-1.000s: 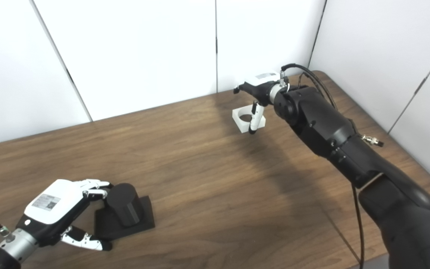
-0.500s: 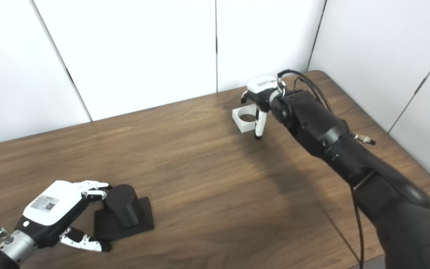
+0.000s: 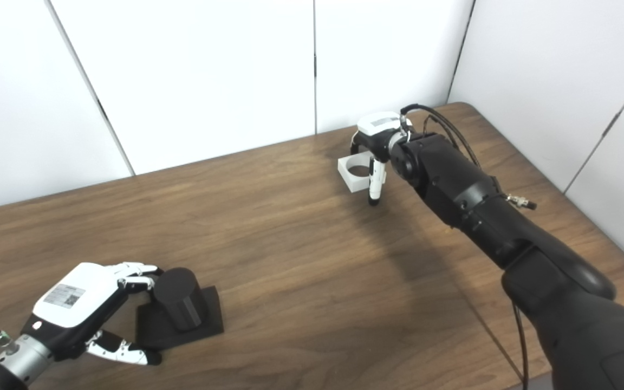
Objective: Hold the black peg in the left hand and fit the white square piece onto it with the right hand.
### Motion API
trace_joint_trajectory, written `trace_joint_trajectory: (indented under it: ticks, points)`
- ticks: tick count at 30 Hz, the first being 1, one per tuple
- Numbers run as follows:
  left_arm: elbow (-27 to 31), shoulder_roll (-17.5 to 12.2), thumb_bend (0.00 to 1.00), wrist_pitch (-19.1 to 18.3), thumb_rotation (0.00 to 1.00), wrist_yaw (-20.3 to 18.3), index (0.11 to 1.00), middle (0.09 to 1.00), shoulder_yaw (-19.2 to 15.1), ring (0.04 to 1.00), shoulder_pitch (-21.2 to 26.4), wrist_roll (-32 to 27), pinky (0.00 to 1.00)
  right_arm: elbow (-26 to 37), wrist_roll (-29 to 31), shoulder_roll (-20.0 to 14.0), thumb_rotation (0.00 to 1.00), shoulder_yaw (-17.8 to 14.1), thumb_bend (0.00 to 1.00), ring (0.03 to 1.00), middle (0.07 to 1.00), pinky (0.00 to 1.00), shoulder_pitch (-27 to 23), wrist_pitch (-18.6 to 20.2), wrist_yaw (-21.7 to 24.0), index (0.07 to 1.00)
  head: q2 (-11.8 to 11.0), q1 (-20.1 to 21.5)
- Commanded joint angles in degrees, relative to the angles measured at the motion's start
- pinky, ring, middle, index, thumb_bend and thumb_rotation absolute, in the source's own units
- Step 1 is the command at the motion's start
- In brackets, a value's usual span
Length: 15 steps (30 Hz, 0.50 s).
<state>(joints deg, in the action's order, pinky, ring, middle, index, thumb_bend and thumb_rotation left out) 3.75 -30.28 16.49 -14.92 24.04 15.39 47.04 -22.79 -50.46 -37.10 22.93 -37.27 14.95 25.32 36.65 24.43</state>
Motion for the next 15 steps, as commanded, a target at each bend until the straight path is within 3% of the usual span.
trace_joint_trajectory:
  ticks: [1,9,10,12,15]
  points:
    - [0.3,-2.6,0.52,0.3,0.06,-2.5,0.487,0.829,0.0,0.828,-0.6,1.1,0.7,-1.3,-0.2,-1.0,0.15,0.0,0.81,0.865,0.862,0.75,-1.2,-0.9,-1.2,0.738,0.1,0.0]
    - [0.7,-2.7,0.52,0.8,0.06,-2.2,0.487,0.824,-0.6,0.821,-0.9,1.1,0.69,-3.4,0.0,-1.6,0.17,-0.2,0.8,0.824,0.822,0.72,-1.2,-1.5,-2.2,0.624,0.4,-0.2]
    - [0.7,-2.7,0.52,0.9,0.06,-2.1,0.487,0.823,-0.8,0.819,-1.0,1.0,0.69,-3.4,0.0,-1.7,0.15,-0.3,0.61,0.82,0.814,0.73,-1.1,-1.5,-2.3,0.535,0.5,-0.2]
    - [0.6,-2.8,0.52,1.1,0.06,-1.7,0.487,0.821,-1.0,0.817,-1.2,0.9,0.69,-3.4,0.1,-1.9,0.15,-0.3,0.55,0.813,0.804,0.73,-1.0,-1.5,-2.4,0.502,0.5,-0.2]
    - [0.7,-2.8,0.52,1.3,0.06,-1.6,0.486,0.82,-1.2,0.816,-1.3,1.0,0.69,-3.0,0.3,-2.3,0.15,-0.2,0.53,0.806,0.788,0.72,-0.8,-2.1,-2.5,0.488,0.6,-0.2]
